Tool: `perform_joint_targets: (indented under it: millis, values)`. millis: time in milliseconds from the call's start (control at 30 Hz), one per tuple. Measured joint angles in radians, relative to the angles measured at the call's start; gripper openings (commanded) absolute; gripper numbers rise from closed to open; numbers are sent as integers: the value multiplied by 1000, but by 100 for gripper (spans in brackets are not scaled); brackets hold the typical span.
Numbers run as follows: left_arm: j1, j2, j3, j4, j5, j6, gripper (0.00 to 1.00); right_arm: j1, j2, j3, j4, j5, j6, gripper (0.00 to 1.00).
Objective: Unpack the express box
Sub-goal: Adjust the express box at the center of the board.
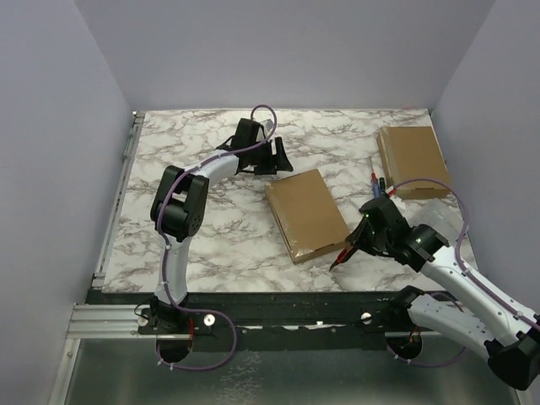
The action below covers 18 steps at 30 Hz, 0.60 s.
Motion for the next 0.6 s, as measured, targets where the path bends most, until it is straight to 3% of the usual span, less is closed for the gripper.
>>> perform_joint_targets:
  millis: [300,467,600]
  values:
    - [-13,23,-16,-3,37,-9,70,-90,18,-137,164,-192,1,1]
    - [2,-29,-118,43,56,-30,68,-211,153,-164,331,-311,-84,1]
    - [53,-115,-257,87,60,-58,69,-345,332,-76,424,-431,-209,0]
